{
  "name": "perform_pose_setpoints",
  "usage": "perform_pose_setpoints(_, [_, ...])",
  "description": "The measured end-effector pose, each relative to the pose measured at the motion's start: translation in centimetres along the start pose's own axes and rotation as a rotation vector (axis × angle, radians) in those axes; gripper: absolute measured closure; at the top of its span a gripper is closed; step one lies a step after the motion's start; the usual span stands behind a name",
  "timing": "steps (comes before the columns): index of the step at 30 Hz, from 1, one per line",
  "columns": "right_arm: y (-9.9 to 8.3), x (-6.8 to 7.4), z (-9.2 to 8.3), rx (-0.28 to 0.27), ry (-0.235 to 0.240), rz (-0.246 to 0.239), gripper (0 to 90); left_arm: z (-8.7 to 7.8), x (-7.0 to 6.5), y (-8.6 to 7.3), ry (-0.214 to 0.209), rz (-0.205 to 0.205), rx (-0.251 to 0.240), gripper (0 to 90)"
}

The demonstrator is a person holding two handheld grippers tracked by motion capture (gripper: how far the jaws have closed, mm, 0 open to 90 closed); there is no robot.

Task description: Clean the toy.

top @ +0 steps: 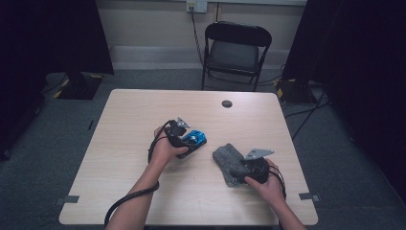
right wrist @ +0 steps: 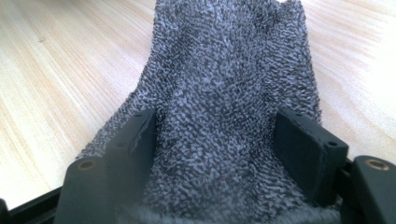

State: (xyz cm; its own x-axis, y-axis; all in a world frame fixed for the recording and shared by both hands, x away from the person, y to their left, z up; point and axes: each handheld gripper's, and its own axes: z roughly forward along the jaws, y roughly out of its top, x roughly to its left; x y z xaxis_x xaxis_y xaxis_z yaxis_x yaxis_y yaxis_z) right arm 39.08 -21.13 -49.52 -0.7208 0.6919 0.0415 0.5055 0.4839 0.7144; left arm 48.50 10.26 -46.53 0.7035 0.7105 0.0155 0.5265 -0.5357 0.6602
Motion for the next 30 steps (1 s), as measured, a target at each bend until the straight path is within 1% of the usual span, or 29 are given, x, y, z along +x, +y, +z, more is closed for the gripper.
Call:
perform_pose_setpoints(2, [-0.1,0.0,0.0,-0.008,-0.001,0.003,30.5,0.5,0.2,0.0,-0.005,0.011,-0.002,17.0])
perform_pose_setpoints(3, [-0.4,0.0,0.0,-0.030,0.002,0.008,30.6,0.9,0.2,0.0,-0.010,0.007,-0.001,17.0])
perform_pose_setpoints(4, [-0.4,0.0,0.0,-0.030,0.002,0.008,30.6,1.2,0.2,-0.1,-0.022,0.011,0.005,17.0])
perform_pose_setpoints(5, [-0.5,-0.1,-0.1,-0.035,0.005,0.010,30.5,1.4,0.1,-0.2,-0.022,0.023,0.006,17.1])
perform_pose_setpoints(6, [-0.5,0.0,0.0,-0.035,0.004,0.010,30.6,1.9,0.0,-0.4,-0.032,0.029,0.013,17.1])
perform_pose_setpoints(7, [-0.5,0.0,0.0,-0.035,0.004,0.010,30.6,1.9,0.0,-0.4,-0.032,0.029,0.013,17.1])
perform_pose_setpoints(8, [-0.5,0.0,0.0,-0.038,0.003,0.011,30.6,2.4,0.0,-0.7,-0.041,0.029,0.023,17.2])
perform_pose_setpoints(10, [-0.6,0.0,0.0,-0.042,0.002,0.012,30.5,2.7,0.1,-0.9,-0.037,0.033,0.028,17.2])
perform_pose_setpoints(11, [-0.7,0.0,-0.1,-0.047,0.001,0.015,30.6,2.8,0.1,-1.0,-0.029,0.024,0.025,17.2])
perform_pose_setpoints(12, [-0.7,0.0,-0.1,-0.051,0.000,0.016,30.6,2.8,0.1,-1.0,-0.029,0.011,0.019,16.1])
perform_pose_setpoints(13, [-0.7,0.0,-0.1,-0.053,-0.002,0.016,30.6,2.9,0.1,-1.0,-0.029,0.009,0.012,15.7])
perform_pose_setpoints(17, [-0.8,0.1,-0.1,-0.055,-0.005,0.019,30.7,2.9,0.1,-1.0,-0.034,0.006,0.014,15.1])
perform_pose_setpoints(18, [-0.8,0.1,-0.1,-0.054,-0.004,0.019,30.7,3.0,0.2,-1.0,-0.040,-0.005,0.011,15.1])
perform_pose_setpoints(19, [-0.8,0.1,-0.1,-0.053,-0.004,0.020,30.8,3.0,0.3,-1.0,-0.043,-0.002,0.016,15.4])
perform_pose_setpoints(20, [-0.7,0.1,-0.1,-0.050,-0.005,0.021,30.8,3.0,0.2,-1.0,-0.052,0.003,0.001,16.6])
perform_pose_setpoints(21, [-0.7,0.1,-0.1,-0.050,-0.005,0.021,30.8,3.0,0.2,-1.0,-0.052,0.003,0.001,18.4])
perform_pose_setpoints(22, [-0.7,0.1,-0.1,-0.050,-0.005,0.022,30.8,3.0,0.2,-1.0,-0.040,-0.003,0.003,18.7])
perform_pose_setpoints(27, [-0.7,0.1,-0.1,-0.051,-0.008,0.026,31.2,3.0,0.0,-1.0,-0.032,-0.012,-0.003,19.3])
perform_pose_setpoints(30, [-0.6,0.2,-0.1,-0.042,-0.015,0.027,31.7,2.9,-0.2,-0.9,-0.021,-0.024,0.016,19.5])
